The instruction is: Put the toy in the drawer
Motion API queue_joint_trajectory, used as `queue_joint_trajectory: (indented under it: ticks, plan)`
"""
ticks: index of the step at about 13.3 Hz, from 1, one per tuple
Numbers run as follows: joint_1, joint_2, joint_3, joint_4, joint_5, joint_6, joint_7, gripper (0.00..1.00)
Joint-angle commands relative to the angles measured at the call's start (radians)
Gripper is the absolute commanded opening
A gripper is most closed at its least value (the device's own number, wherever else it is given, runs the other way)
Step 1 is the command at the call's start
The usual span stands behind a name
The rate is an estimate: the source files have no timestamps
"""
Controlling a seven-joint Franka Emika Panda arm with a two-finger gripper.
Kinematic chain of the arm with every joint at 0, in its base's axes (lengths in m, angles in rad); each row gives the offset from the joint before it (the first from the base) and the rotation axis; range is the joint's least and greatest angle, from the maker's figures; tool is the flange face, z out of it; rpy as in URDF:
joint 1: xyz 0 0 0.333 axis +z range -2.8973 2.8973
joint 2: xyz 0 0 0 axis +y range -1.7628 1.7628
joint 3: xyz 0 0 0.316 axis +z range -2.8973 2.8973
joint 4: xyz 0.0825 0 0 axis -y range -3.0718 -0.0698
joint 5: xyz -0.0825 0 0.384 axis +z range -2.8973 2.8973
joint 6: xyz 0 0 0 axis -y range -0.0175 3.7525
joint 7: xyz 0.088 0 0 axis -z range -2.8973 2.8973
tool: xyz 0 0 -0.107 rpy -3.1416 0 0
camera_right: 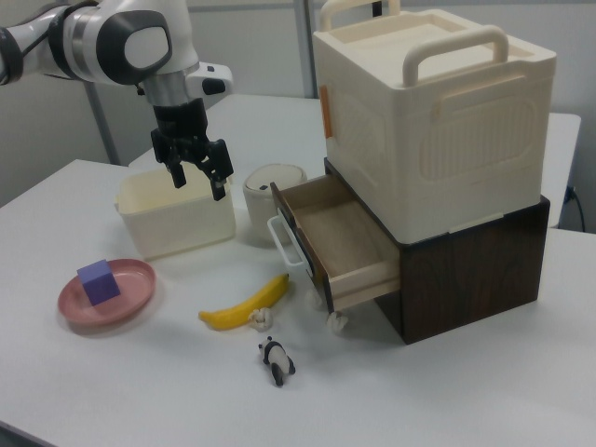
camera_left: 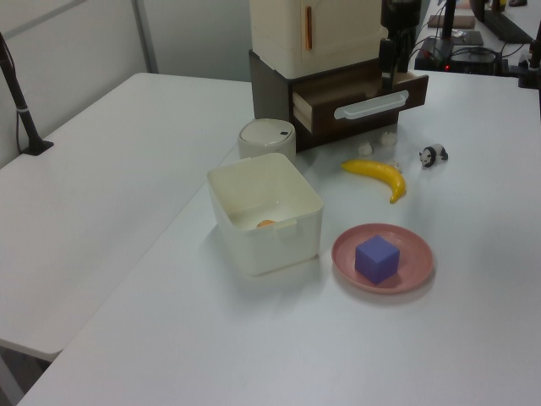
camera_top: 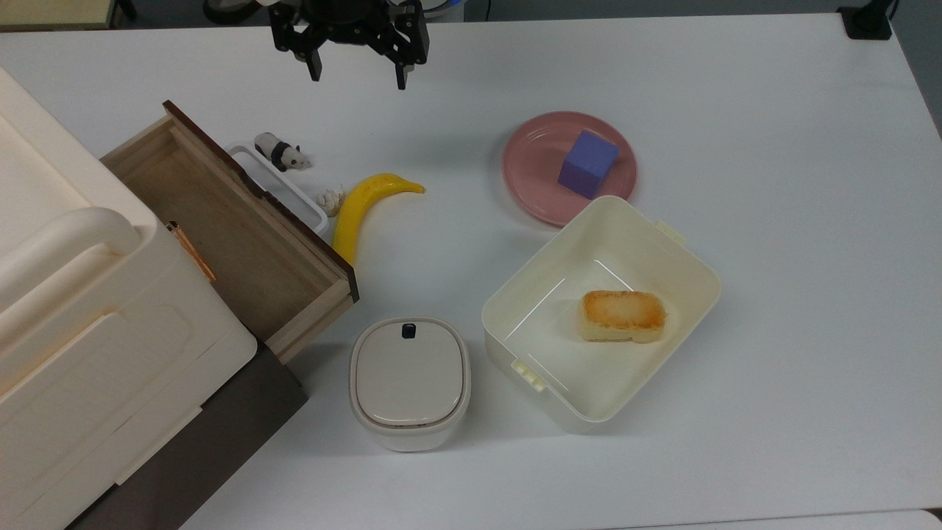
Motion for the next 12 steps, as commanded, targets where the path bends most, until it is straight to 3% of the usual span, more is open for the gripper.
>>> queue_joint_trajectory:
  ticks: [1, 9, 12]
  plan:
    - [0.004, -0.005, -0.006, 0.005, 0.013, -0.026, -0.007, 1.00]
    - [0.000, -0.008, -0.016, 0.010, 0.012, -0.015, -0.001, 1.00]
    - [0.000, -0.008, -0.017, 0.014, 0.015, 0.003, 0.084, 1.00]
